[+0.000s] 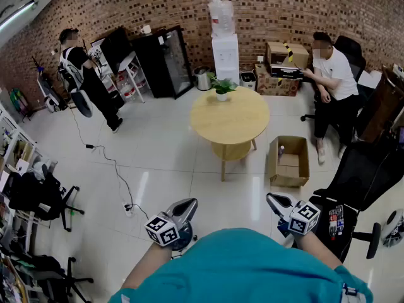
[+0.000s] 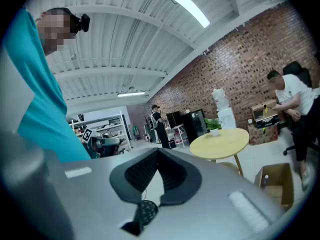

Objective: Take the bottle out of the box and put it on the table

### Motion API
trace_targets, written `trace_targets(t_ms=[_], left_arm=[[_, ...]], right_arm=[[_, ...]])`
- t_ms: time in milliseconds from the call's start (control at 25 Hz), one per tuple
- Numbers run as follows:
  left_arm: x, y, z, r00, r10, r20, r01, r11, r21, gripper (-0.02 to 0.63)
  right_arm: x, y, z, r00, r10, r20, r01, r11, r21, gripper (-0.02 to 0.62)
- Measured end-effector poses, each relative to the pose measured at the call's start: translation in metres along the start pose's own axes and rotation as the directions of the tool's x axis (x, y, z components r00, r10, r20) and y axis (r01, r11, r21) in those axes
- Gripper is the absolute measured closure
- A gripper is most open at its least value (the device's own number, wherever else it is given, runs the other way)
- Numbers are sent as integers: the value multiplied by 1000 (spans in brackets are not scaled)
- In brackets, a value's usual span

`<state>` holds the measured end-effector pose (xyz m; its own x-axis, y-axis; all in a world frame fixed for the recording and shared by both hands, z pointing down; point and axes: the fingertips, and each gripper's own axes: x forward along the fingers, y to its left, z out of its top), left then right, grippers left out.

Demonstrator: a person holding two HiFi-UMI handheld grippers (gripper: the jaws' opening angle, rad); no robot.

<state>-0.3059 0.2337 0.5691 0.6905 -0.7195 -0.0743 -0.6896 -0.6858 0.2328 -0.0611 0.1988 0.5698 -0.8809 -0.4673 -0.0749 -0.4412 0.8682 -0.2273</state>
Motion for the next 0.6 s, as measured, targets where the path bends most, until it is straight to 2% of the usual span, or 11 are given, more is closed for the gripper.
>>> trace_targets(t_ms=[160, 600], left_arm=[[24, -21, -1, 1000, 5, 2, -5, 1000, 11, 604], [89, -77, -36, 999, 38, -23, -37, 999, 18, 604]], right_arm=[[-24, -14, 10, 1000, 10, 5, -10, 1000, -2, 594], [-98, -66, 6, 999, 45, -12, -45, 999, -28, 594]])
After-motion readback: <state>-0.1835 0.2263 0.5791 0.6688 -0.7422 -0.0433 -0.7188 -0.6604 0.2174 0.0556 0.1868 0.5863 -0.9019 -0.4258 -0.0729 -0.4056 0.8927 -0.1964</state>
